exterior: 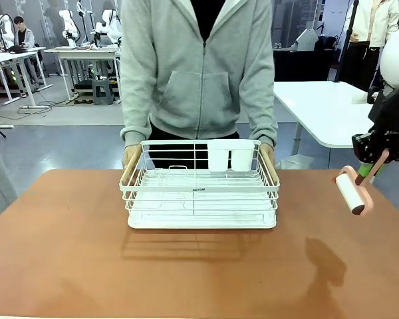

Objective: Clean the table.
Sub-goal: Place the Lint Roller down when the Dish drying rack is positioned in the middle of the table.

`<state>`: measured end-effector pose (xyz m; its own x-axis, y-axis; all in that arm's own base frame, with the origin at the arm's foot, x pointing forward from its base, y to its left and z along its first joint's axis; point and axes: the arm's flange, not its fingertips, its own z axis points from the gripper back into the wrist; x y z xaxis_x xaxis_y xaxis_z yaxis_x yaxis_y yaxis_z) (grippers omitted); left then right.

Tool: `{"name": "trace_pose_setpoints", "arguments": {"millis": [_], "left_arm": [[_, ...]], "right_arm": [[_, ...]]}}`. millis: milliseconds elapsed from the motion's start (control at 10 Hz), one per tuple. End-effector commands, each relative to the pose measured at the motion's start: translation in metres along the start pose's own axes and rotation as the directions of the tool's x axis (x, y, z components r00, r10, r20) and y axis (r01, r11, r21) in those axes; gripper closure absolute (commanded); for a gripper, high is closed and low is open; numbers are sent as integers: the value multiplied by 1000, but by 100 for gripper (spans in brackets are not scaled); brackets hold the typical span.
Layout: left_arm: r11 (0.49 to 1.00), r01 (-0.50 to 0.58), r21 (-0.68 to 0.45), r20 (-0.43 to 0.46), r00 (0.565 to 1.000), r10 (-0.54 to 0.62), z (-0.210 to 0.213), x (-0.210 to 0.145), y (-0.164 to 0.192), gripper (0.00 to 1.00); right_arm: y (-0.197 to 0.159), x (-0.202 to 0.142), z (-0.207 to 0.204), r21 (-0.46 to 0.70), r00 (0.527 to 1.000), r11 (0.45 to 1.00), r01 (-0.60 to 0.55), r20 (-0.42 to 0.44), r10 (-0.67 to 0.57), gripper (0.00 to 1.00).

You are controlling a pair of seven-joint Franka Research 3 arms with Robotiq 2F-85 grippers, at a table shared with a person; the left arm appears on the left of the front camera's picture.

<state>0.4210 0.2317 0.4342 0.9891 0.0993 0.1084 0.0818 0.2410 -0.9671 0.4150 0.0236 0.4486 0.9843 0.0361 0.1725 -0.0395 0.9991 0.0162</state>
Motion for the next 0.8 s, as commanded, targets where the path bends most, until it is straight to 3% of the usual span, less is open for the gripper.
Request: {"name": "trace_pose_setpoints", "arguments": {"millis": [0, 700], "left_arm": [[1000, 4, 10, -2, 1000, -4, 2, -2, -1, 0], [1000, 4, 10, -2, 1000, -4, 2, -2, -1, 0]], "right_arm": [[3, 0, 5, -29, 1000, 999, 23, -2, -23, 78], [3, 0, 5, -29, 1000, 999, 23, -2, -23, 78]]}}
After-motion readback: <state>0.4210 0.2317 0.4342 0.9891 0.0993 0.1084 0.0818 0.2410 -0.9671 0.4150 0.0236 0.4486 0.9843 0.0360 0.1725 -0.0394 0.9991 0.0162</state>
